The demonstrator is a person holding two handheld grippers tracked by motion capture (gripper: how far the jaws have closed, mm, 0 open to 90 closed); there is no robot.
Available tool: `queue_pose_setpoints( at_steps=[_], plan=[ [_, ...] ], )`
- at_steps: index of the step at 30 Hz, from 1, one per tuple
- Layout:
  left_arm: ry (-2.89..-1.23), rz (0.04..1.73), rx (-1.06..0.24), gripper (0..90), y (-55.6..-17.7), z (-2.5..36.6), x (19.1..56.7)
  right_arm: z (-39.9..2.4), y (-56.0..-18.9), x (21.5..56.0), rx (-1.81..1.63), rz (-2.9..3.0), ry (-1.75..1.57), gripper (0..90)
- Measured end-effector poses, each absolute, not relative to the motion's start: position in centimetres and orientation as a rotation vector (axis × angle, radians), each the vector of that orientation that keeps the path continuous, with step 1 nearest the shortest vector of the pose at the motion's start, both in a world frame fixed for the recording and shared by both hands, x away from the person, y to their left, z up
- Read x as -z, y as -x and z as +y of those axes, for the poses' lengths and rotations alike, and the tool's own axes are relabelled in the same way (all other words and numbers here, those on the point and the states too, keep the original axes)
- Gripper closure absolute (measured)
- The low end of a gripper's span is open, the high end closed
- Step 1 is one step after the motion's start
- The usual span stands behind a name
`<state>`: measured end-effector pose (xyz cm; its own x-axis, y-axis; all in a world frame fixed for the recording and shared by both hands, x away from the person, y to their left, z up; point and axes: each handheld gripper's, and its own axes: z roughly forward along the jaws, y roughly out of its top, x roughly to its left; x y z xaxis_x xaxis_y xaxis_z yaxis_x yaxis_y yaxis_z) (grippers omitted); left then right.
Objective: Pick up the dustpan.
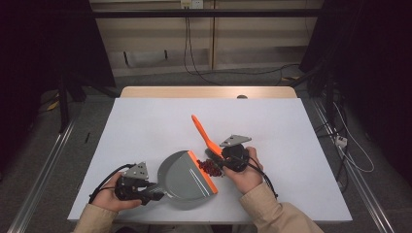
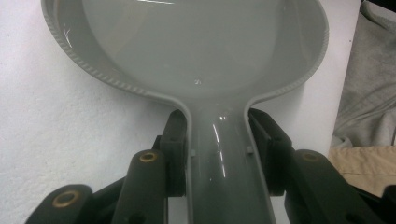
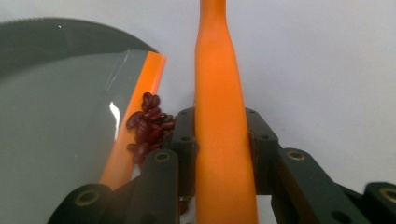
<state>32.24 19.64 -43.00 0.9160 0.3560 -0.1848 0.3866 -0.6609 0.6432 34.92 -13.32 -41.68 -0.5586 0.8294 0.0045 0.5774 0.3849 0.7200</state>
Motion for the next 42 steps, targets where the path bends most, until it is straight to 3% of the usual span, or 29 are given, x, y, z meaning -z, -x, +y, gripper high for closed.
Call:
queue_pose_setpoints(
  at_steps=[32,42],
  plan=[
    [-2.366,0.545,0.058,62.5,-32.1,19.4,43.4,-6.7,-32.5,41.9,-1.229,2.212,-1.190,71.2],
    [-2.368,0.550,0.052,62.4,-32.0,19.4,43.7,-9.4,-33.1,40.1,-1.309,2.110,-1.189,71.1]
  ],
)
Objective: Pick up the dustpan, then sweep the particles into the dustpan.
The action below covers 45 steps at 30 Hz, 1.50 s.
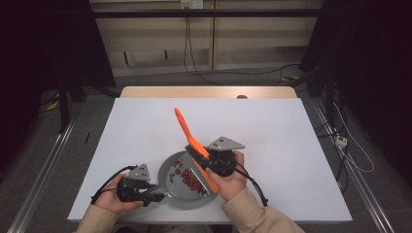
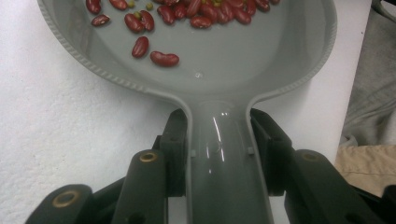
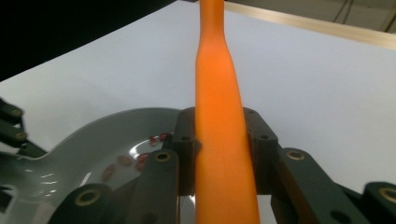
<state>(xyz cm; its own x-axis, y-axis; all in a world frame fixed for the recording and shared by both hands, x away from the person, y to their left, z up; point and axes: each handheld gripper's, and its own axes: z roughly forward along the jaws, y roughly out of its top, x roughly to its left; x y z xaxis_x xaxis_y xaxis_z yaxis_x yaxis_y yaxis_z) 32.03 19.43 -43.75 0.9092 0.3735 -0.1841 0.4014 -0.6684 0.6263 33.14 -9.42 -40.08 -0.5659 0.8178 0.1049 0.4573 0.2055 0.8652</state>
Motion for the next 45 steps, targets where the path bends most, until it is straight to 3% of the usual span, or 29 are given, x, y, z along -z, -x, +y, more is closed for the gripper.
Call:
queue_pose_setpoints(
  at_steps=[7,11,24,45],
  plan=[
    [-2.371,0.570,-0.001,57.4,-32.0,19.0,43.8,-12.2,-34.0,40.5,-1.240,2.060,-1.207,71.1],
    [-2.386,0.568,-0.015,63.1,-31.9,18.7,43.8,-13.1,-34.0,40.8,-1.215,2.057,-1.215,71.1],
    [-2.297,0.588,-0.152,63.8,-31.7,19.0,44.5,-17.1,-33.6,40.8,-1.210,1.983,-1.263,71.1],
    [-2.058,0.959,-0.371,63.8,-34.1,21.9,44.0,-19.9,-32.9,41.4,-1.228,1.966,-1.290,71.1]
  ],
)
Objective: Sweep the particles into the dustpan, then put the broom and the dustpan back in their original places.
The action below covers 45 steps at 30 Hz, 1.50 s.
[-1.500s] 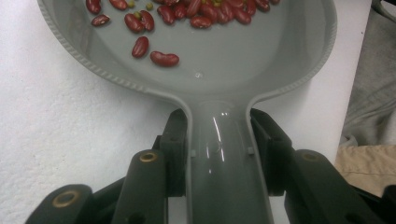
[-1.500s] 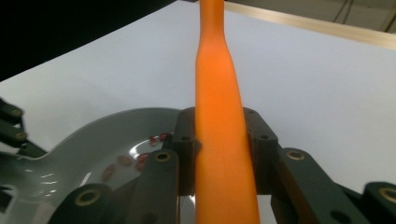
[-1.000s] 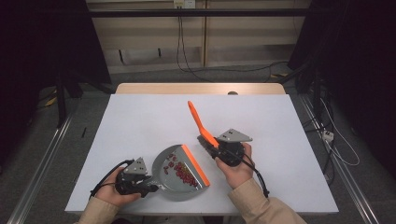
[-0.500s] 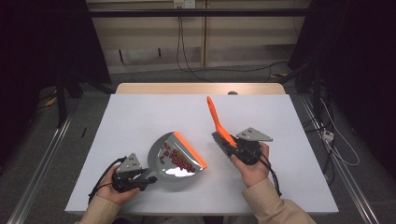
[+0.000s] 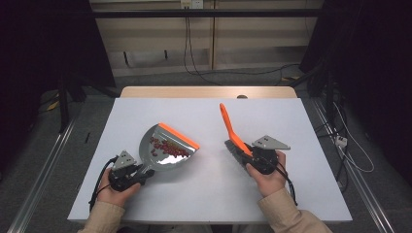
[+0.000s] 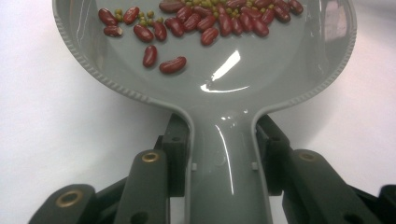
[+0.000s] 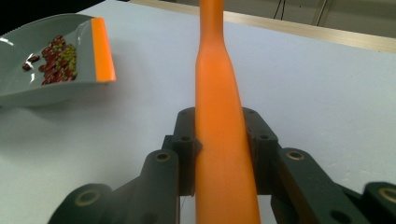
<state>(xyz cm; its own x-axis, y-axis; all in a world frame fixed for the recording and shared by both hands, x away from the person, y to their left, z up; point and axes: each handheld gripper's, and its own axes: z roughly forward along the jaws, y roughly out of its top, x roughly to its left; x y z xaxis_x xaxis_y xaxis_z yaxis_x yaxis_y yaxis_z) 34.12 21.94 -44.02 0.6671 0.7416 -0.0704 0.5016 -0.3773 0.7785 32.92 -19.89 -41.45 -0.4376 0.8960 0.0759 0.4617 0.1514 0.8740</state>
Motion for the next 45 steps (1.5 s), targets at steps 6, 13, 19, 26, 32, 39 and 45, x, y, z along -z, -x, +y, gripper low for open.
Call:
queue_pose_setpoints(
  at_steps=[6,13,19,26,32,39,45],
  plan=[
    [-2.027,1.090,-0.450,63.7,-34.9,22.4,44.5,-20.2,-32.8,41.4,-1.229,1.970,-1.280,71.1],
    [-1.981,1.268,-0.526,63.7,-35.9,22.9,45.2,-20.4,-32.7,41.4,-1.234,1.968,-1.282,71.1],
    [-1.961,1.337,-0.518,63.3,-36.3,22.8,45.3,-20.7,-32.4,41.5,-1.248,1.963,-1.283,71.1],
    [-1.942,1.320,-0.458,60.4,-35.5,22.4,45.1,-21.0,-32.3,42.1,-1.288,1.952,-1.303,71.0],
    [-1.928,1.282,-0.423,52.7,-34.6,22.0,44.9,-21.1,-33.1,43.2,-1.335,1.938,-1.373,70.9],
    [-1.872,1.217,-0.474,33.2,-34.0,22.6,43.8,-22.3,-33.1,44.0,-1.316,1.907,-1.456,70.5],
    [-1.842,1.130,-0.524,23.2,-34.0,22.1,42.7,-24.0,-32.1,44.2,-1.280,1.869,-1.459,68.8]
  ],
)
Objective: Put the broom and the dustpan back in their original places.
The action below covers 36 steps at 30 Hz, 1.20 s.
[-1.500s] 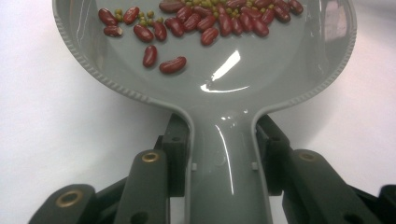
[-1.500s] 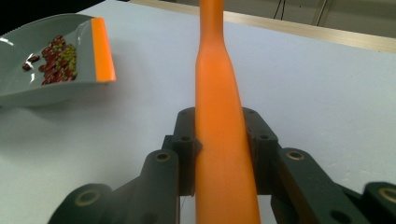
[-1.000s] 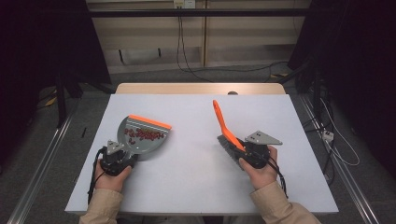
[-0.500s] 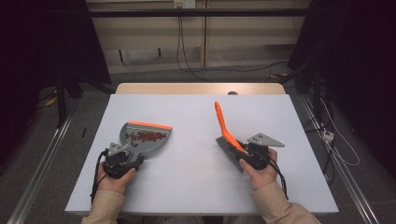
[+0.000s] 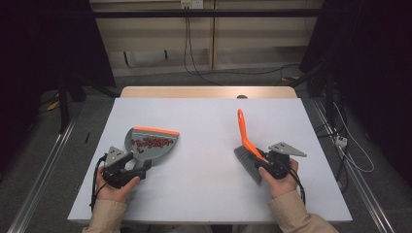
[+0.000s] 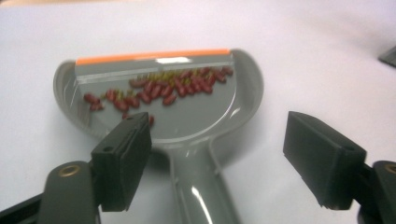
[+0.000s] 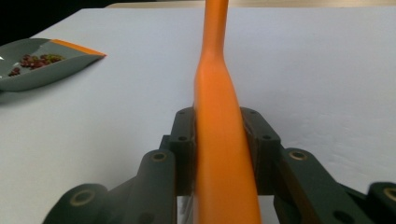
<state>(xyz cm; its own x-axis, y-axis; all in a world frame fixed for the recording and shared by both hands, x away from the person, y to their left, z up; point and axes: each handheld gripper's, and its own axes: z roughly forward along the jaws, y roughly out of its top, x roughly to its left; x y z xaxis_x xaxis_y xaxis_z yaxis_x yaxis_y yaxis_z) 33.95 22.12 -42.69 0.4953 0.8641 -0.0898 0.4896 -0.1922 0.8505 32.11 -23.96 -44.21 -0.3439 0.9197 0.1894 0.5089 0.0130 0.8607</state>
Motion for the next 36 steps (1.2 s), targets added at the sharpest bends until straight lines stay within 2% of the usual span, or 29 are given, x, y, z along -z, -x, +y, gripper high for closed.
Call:
queue_pose_setpoints(
  at_steps=[3,7,13,18,23,29,36],
  plan=[
    [-1.839,1.109,-0.515,22.4,-34.0,21.9,42.5,-24.5,-31.7,44.1,-1.236,1.890,-1.420,64.2],
    [-1.840,1.087,-0.509,21.9,-34.1,21.6,42.3,-24.5,-30.9,44.2,-1.147,1.956,-1.360,50.3],
    [-1.823,1.068,-0.514,20.7,-34.2,21.2,41.9,-24.4,-29.5,44.0,-1.071,2.055,-1.309,36.7],
    [-1.809,1.025,-0.512,14.3,-34.3,21.0,41.7,-25.5,-28.7,43.2,-1.071,1.995,-1.255,27.9],
    [-1.762,0.929,-0.441,8.3,-34.5,21.1,41.7,-26.2,-28.5,43.1,-1.205,1.966,-1.219,18.4],
    [-1.737,0.842,-0.406,5.7,-34.5,21.6,41.8,-26.9,-28.4,43.4,-1.287,1.969,-1.218,16.4],
    [-1.738,0.814,-0.383,4.8,-34.3,22.8,42.3,-28.1,-27.7,43.7,-1.318,1.956,-1.208,15.9]
  ],
)
